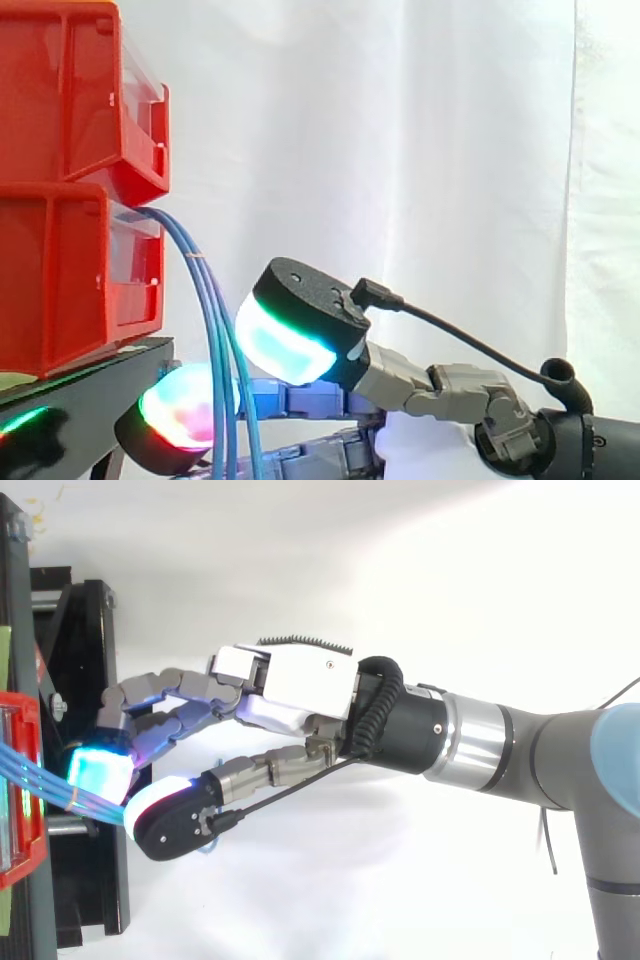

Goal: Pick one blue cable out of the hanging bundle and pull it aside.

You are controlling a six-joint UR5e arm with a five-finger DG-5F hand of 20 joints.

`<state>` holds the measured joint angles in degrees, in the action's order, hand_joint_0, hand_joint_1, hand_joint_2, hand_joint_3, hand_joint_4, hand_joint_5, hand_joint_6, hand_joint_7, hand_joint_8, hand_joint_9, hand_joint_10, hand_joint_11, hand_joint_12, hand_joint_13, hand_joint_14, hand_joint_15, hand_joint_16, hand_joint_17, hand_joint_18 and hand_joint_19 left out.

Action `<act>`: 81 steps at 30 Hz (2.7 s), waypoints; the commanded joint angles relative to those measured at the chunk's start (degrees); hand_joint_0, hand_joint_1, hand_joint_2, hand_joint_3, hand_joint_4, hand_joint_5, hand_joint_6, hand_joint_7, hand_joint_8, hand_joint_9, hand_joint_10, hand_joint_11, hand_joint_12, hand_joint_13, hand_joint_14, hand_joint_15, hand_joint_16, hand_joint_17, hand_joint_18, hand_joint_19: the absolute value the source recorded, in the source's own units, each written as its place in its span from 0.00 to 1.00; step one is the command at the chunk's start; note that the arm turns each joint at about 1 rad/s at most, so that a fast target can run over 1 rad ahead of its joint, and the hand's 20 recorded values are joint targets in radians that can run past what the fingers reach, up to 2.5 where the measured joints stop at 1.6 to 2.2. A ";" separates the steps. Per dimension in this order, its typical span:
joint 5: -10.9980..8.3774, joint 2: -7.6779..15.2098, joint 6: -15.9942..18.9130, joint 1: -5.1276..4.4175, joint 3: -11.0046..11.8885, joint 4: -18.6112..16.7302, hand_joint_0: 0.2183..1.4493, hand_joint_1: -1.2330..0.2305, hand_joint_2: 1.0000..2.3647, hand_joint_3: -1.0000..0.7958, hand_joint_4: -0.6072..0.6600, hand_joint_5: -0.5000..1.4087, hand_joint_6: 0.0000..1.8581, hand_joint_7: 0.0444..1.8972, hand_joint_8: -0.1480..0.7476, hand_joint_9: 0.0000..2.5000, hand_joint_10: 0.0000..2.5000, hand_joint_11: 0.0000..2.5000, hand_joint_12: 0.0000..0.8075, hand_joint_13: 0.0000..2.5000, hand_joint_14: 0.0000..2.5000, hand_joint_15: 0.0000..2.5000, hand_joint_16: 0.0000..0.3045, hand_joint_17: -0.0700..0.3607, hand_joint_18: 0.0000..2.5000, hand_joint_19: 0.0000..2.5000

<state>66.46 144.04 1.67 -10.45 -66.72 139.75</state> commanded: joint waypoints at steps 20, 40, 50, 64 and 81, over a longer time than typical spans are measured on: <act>-0.11 -0.07 -0.09 -0.28 2.64 2.98 0.24 0.37 0.00 0.28 0.59 0.19 0.38 0.49 0.48 0.32 0.01 0.18 0.45 0.22 0.00 0.11 0.16 0.42 0.20 0.16; 0.07 -2.54 0.18 -0.36 2.82 10.45 0.28 0.35 0.01 0.42 0.55 0.18 0.45 0.46 0.47 0.32 0.01 0.19 0.44 0.22 0.00 0.11 0.15 0.41 0.20 0.16; 0.42 -4.03 0.26 -0.01 2.82 13.88 0.31 0.30 0.01 0.39 0.54 0.17 0.47 0.43 0.46 0.32 0.01 0.19 0.43 0.22 0.00 0.11 0.15 0.40 0.21 0.16; 0.51 -6.14 0.26 0.08 2.82 19.59 0.33 0.26 0.00 0.28 0.55 0.17 0.47 0.41 0.45 0.32 0.01 0.19 0.43 0.23 0.00 0.11 0.15 0.40 0.23 0.17; 0.25 -7.90 -0.35 0.25 2.91 20.30 0.25 0.42 0.00 0.28 0.56 0.18 0.46 0.44 0.49 0.35 0.01 0.19 0.45 0.24 0.00 0.12 0.16 0.42 0.23 0.18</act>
<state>66.73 136.19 1.38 -10.20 -63.88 160.12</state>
